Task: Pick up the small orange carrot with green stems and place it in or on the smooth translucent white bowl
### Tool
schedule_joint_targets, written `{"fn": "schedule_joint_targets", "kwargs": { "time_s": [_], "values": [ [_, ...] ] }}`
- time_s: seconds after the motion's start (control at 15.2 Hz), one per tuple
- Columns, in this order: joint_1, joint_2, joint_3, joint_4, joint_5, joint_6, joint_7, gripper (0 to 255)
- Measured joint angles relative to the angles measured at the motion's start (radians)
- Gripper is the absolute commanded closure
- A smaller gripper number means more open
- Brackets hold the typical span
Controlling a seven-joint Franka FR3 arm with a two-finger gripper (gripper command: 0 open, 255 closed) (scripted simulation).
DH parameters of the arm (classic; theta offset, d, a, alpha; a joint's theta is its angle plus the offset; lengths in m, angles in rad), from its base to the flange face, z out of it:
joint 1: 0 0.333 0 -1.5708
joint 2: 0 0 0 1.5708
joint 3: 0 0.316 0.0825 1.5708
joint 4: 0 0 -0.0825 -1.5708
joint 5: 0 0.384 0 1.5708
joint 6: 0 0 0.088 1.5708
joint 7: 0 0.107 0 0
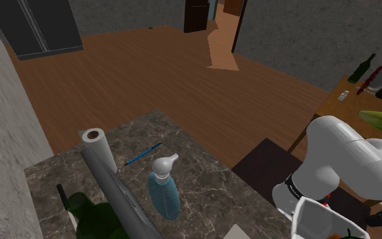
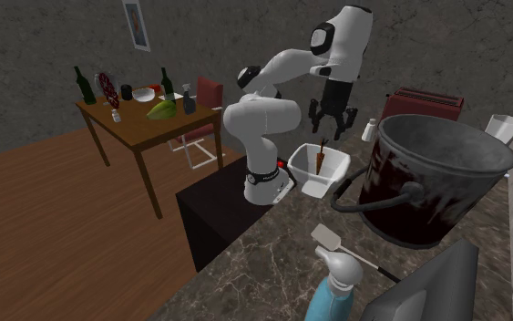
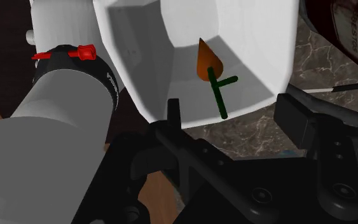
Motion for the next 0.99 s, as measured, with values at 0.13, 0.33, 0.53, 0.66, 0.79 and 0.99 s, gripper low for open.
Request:
{"fn": "schedule_joint_targets", "kwargs": {
  "time_s": [0.13,0.33,0.53,0.66,0.79,0.99],
  "values": [
    [0.000,0.000,0.000,0.000,0.000,0.000,0.000,0],
    [-0.006,0.008,-0.011,0.016,-0.009,-0.006,0.001,0],
    [-0.040,0.059,-0.071,0.097,-0.061,-0.032,0.000,0],
    [-0.054,0.079,-0.086,0.125,-0.075,-0.037,0.000,0],
    [-0.056,0.083,-0.090,0.133,-0.078,-0.041,0.001,0],
    [-0.057,0.085,-0.091,0.135,-0.079,-0.041,0.001,0]
  ]
}}
